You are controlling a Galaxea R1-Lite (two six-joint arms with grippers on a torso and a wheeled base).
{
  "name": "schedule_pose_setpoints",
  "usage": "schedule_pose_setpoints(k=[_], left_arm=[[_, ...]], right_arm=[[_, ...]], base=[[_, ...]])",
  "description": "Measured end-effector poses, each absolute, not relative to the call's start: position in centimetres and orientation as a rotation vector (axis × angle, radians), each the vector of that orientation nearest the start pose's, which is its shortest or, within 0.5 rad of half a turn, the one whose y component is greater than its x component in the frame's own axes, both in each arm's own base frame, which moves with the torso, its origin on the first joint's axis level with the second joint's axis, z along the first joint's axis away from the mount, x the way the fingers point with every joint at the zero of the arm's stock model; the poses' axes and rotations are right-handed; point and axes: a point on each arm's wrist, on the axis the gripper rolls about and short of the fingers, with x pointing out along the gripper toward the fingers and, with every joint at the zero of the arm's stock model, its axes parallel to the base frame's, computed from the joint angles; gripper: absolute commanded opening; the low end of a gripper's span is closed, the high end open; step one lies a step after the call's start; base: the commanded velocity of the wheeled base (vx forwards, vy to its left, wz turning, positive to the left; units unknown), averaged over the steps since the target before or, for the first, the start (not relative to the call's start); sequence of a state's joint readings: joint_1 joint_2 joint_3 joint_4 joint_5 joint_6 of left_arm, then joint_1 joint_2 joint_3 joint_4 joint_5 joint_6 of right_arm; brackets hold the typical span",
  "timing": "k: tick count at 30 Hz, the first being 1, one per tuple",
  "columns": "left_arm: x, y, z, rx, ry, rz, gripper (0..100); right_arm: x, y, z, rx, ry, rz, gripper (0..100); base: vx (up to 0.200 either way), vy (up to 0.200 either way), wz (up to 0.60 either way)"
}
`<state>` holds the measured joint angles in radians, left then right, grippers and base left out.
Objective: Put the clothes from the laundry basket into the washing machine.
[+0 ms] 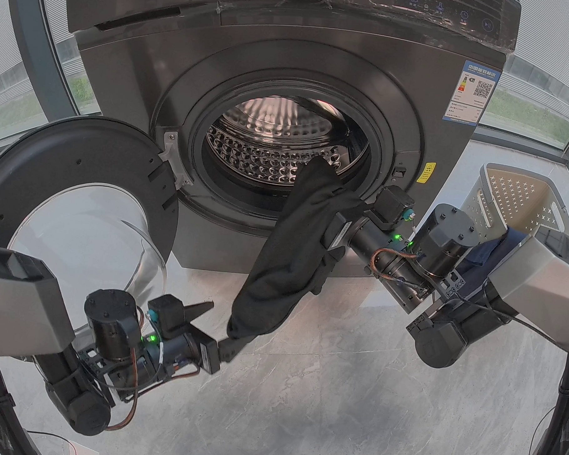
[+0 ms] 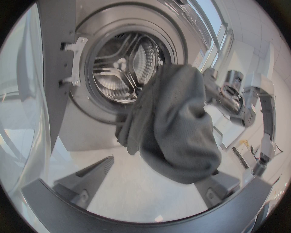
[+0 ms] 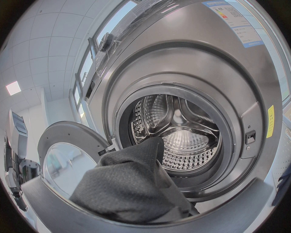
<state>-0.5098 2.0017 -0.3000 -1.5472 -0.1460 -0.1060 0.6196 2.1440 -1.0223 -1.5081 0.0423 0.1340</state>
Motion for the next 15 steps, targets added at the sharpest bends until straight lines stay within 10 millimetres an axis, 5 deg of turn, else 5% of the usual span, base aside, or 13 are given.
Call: schedule_pose_setpoints(k=[8, 15], left_arm=[[21.1, -14.4, 5.1, 0.007, 0.317, -0.747, 100], [21.2, -15.5, 5.2, 0.005, 0.299, -0.779, 100]], right_arm=[[32.4, 23.9, 16.8, 0.243, -0.330, 0.684, 0], [31.8, 24.6, 16.8, 0.247, -0.322, 0.697, 0]], base=[[0.000, 0.000, 0.00], [0.000, 0.000, 0.00]])
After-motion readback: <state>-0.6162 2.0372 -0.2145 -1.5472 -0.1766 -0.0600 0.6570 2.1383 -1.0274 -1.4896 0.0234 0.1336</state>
